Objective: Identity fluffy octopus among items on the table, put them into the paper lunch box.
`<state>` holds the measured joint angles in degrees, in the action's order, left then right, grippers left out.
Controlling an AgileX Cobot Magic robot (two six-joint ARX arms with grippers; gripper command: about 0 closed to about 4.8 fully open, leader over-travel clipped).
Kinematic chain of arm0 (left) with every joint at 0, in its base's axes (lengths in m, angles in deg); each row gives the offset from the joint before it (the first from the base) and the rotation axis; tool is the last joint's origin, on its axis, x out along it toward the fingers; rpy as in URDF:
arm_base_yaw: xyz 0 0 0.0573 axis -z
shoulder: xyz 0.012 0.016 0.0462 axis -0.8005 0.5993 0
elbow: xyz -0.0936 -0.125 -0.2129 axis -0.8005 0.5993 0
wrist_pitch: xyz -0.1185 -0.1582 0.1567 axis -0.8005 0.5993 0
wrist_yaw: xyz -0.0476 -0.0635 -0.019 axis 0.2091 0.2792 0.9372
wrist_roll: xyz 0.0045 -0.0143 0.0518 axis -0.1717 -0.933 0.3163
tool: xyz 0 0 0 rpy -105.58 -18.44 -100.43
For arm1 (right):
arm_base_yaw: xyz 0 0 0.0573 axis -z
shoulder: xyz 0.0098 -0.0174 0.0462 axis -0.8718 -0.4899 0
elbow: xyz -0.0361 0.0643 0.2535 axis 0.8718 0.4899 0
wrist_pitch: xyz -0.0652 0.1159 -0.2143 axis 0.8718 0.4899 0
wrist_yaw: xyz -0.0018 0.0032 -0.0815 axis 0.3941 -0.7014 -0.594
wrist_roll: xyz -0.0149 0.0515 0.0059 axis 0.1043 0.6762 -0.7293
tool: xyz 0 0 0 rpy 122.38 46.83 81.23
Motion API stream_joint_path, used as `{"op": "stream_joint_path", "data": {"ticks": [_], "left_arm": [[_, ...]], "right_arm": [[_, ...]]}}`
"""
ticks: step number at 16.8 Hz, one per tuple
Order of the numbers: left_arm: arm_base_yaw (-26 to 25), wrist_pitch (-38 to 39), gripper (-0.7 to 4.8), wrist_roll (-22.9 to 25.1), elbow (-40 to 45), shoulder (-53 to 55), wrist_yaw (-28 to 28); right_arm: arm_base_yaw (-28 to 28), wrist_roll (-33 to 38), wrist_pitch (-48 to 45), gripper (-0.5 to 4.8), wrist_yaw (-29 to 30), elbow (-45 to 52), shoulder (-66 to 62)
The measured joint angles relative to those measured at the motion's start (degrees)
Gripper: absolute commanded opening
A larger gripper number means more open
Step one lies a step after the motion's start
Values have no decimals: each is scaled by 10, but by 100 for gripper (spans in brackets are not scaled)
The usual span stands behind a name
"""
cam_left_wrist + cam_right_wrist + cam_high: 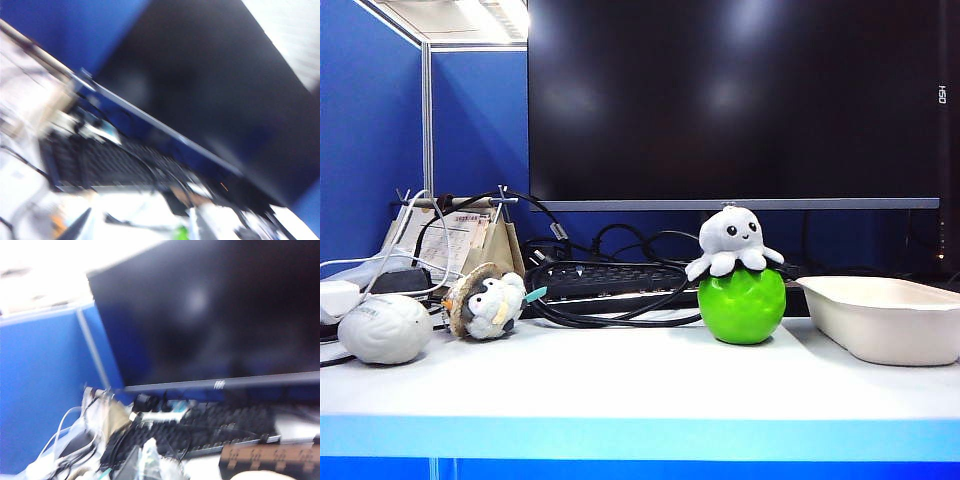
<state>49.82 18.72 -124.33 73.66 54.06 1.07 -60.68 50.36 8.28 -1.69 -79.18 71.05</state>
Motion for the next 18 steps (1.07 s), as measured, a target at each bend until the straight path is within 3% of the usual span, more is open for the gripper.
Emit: {"op": "stream_joint_path", "data": {"ticks": [7, 10, 11, 15, 18], "left_arm": [[0, 24, 247, -4, 0, 0, 43], [0, 25, 247, -3, 0, 0, 134], [0, 38, 247, 4, -8, 0, 141], [0, 200, 247, 133, -113, 1, 60], [0, 311, 247, 139, -120, 1, 46]], "right_arm": [[0, 16, 2, -6, 19, 0, 0], [0, 28, 4, -5, 39, -1, -23], [0, 28, 4, -5, 47, -1, -35], [0, 28, 4, -5, 52, -4, -85], [0, 28, 12, -5, 52, -18, -123]]}}
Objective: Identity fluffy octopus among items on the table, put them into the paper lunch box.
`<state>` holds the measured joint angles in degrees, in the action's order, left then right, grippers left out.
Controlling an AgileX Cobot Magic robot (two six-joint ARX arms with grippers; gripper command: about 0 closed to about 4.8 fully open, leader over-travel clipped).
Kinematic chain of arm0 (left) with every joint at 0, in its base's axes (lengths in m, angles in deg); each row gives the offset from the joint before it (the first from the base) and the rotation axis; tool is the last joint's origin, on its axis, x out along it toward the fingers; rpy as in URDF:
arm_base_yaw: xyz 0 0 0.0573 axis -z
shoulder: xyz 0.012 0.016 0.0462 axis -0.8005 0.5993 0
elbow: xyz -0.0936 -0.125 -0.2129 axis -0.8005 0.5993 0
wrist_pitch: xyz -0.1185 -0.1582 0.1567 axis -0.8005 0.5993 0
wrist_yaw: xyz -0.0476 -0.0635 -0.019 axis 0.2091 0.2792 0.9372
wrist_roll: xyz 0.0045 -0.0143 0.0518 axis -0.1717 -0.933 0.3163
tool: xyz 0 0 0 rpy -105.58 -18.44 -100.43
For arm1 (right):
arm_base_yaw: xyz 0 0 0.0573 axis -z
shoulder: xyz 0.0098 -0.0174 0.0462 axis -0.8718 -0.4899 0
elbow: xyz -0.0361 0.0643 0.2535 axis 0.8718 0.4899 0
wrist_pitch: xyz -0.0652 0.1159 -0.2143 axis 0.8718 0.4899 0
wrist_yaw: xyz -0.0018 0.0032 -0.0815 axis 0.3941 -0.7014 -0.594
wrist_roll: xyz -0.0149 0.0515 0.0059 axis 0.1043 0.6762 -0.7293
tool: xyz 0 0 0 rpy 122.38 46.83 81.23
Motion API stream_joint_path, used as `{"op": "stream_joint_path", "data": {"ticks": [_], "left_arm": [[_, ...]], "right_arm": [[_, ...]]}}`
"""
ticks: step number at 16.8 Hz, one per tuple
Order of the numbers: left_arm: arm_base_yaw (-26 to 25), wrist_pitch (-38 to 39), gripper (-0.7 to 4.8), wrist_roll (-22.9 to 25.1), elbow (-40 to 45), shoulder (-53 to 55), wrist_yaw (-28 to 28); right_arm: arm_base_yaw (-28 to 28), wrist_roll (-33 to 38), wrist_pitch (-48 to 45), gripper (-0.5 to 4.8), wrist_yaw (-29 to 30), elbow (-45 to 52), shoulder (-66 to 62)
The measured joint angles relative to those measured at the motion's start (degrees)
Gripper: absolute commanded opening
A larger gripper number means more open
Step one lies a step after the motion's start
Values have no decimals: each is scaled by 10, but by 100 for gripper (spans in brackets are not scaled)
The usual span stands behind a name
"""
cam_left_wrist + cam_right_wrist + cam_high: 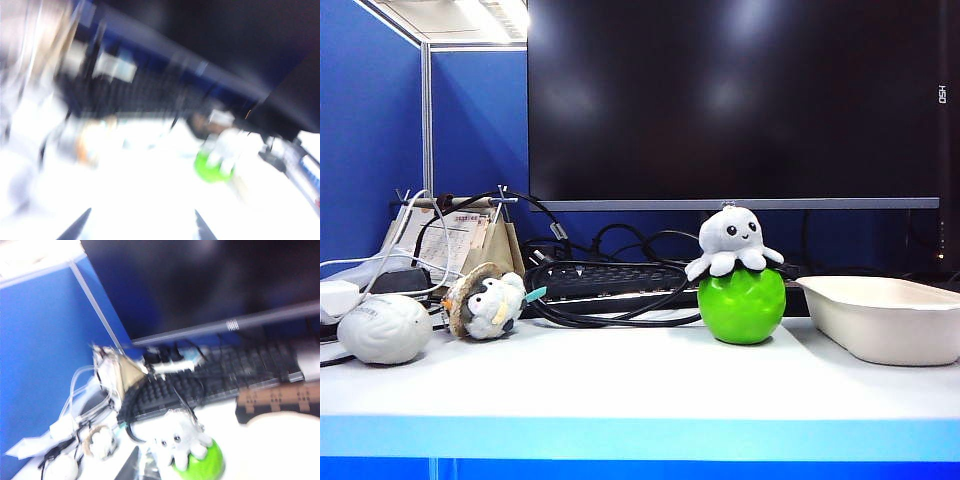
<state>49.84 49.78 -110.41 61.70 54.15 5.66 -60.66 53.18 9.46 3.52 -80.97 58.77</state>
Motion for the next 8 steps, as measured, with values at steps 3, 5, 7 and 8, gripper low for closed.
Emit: {"op": "stream_joint_path", "data": {"ticks": [3, 5, 7, 8], "left_arm": [[0, 33, 247, -11, 0, 0, 14], [0, 23, 248, -32, -2, 0, 35], [0, 25, 252, -34, -5, 0, 49], [0, 23, 255, -34, -9, 0, 50]], "right_arm": [[0, -2, 38, -6, 0, -40, -62], [0, -16, 78, -5, 0, -90, -107], [0, -57, 156, -6, 0, -139, -167], [0, -67, 185, -5, 0, -156, -192]]}}
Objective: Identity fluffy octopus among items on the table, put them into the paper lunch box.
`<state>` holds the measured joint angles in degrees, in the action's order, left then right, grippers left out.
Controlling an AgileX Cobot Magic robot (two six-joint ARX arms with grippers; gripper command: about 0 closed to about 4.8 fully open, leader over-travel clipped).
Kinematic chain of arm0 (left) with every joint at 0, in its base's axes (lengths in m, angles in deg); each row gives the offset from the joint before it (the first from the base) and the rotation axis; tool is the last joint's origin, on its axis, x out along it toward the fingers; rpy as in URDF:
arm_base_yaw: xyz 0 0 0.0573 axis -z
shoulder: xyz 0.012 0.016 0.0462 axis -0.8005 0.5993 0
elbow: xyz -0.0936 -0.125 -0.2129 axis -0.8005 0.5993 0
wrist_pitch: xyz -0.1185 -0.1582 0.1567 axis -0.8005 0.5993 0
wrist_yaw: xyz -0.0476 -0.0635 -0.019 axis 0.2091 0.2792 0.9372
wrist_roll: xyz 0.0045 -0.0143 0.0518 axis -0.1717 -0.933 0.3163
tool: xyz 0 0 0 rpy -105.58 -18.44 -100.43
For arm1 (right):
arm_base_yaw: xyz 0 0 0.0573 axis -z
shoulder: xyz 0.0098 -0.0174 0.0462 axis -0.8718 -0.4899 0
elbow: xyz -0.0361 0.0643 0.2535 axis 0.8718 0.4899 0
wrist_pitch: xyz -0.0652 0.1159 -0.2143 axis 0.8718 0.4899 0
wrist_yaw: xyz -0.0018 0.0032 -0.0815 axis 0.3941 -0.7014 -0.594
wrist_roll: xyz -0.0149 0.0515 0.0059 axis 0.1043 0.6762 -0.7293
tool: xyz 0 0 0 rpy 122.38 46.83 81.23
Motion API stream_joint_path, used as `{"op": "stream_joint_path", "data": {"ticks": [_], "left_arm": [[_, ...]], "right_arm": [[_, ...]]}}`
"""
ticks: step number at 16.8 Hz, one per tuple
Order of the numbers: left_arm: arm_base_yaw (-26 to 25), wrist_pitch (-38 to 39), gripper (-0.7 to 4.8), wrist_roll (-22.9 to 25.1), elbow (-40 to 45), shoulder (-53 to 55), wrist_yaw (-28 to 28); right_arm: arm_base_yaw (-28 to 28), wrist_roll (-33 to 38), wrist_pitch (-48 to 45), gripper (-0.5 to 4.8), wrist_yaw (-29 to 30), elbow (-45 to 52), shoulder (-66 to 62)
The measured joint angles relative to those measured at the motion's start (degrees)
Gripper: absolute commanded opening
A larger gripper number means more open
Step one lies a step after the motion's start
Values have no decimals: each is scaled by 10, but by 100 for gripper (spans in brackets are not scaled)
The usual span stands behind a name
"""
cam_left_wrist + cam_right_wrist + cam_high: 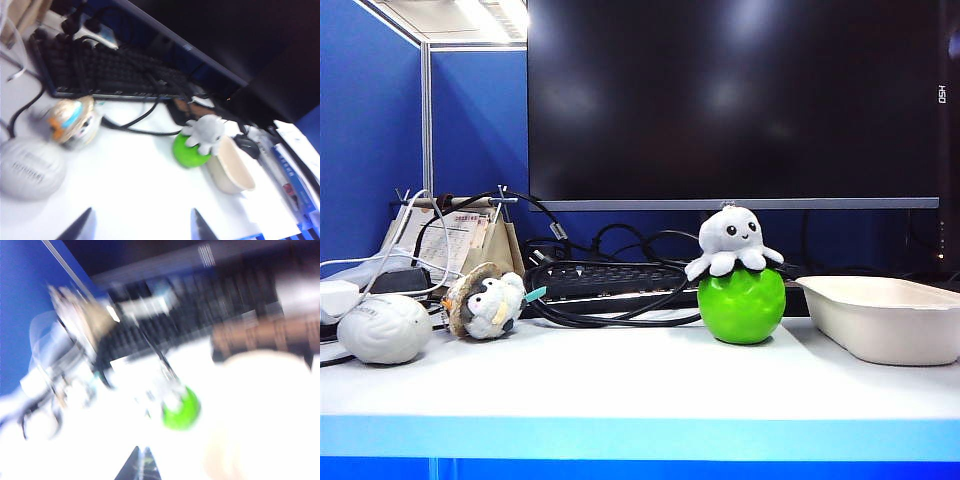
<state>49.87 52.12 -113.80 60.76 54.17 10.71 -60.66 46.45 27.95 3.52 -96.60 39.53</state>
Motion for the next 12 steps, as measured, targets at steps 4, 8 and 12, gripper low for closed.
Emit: {"op": "stream_joint_path", "data": {"ticks": [4, 8, 12], "left_arm": [[0, 0, 284, 10, -7, 0, 76], [0, 0, 284, -1, -7, 0, 128], [0, 0, 284, -2, -7, 0, 158]], "right_arm": [[0, -16, 42, -5, 47, -39, -58], [-19, -40, 62, -5, 97, -38, -100], [-116, -82, 52, -5, 58, -39, -175]]}}
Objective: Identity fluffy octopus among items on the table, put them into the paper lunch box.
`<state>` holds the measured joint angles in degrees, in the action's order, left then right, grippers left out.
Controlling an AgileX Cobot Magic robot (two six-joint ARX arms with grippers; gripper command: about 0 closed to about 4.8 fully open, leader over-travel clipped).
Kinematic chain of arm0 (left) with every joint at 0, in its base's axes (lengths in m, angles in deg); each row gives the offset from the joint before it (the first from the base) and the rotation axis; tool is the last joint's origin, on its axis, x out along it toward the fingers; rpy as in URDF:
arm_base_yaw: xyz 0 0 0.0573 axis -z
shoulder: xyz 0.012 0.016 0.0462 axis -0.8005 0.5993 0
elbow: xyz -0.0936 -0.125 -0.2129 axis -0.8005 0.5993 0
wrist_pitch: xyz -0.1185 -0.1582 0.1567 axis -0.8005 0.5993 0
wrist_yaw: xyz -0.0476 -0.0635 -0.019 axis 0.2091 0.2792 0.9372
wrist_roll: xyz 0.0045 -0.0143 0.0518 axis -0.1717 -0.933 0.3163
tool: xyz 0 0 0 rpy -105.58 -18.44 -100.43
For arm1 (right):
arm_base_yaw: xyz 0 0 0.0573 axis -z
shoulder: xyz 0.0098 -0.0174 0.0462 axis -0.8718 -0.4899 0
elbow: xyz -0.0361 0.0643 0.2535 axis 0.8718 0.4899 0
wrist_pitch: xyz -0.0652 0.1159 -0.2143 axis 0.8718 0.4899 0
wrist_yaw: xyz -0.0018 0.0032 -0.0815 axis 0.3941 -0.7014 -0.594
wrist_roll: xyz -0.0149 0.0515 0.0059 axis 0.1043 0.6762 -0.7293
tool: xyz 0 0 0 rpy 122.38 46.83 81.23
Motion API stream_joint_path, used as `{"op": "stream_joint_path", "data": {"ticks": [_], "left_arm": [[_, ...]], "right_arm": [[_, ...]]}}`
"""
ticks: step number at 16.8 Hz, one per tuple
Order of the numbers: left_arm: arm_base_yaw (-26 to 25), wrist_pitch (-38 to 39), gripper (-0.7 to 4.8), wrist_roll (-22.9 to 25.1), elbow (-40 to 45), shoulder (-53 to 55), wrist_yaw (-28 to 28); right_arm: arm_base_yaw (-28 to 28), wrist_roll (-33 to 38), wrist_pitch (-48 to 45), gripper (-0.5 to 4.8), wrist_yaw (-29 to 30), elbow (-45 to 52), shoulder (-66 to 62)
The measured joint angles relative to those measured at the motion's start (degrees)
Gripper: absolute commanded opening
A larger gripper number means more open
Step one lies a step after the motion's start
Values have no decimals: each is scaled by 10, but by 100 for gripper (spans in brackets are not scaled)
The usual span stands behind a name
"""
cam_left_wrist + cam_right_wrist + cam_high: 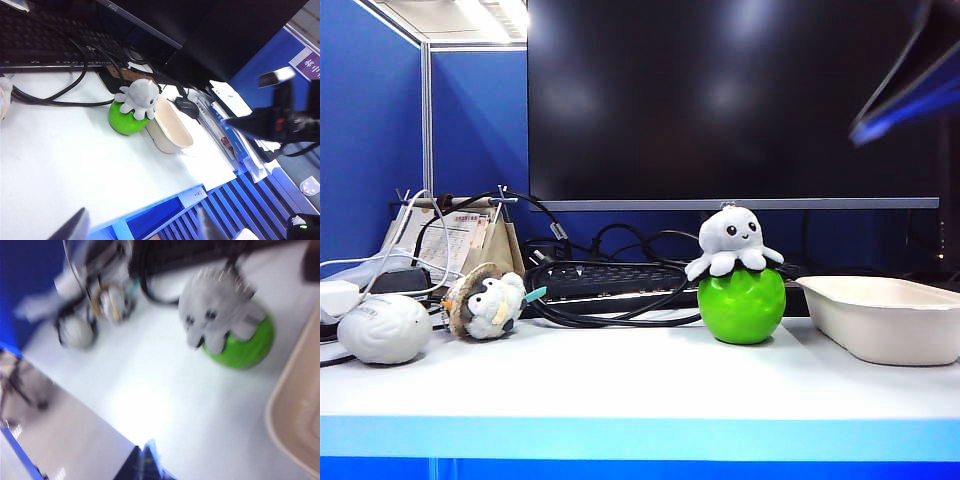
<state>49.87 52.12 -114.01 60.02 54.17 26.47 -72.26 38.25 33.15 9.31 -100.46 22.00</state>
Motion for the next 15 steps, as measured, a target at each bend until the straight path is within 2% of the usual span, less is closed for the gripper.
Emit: {"op": "stream_joint_path", "data": {"ticks": [4, 6, 8, 10, 11, 12, 15], "left_arm": [[0, 0, 284, 0, 0, 0, 0], [0, 0, 284, 0, 0, 0, 0], [0, 0, 284, 0, 0, 0, -2], [0, 0, 284, 0, 0, 0, -13], [0, 0, 284, 0, 0, 0, -20], [0, 0, 284, 0, 0, 0, -26], [0, 0, 284, 0, 0, 0, -26]], "right_arm": [[-26, -8, -61, -6, -27, 0, -70], [-26, -7, -112, -6, -26, 0, -70], [-26, 24, -189, 1, -11, 0, -73], [-26, 29, -202, 69, 3, -13, -93], [-27, 30, -203, 70, 2, -21, -107], [-27, 33, -200, 117, 2, -30, -125], [-27, 35, -192, 122, 2, -61, -187]]}}
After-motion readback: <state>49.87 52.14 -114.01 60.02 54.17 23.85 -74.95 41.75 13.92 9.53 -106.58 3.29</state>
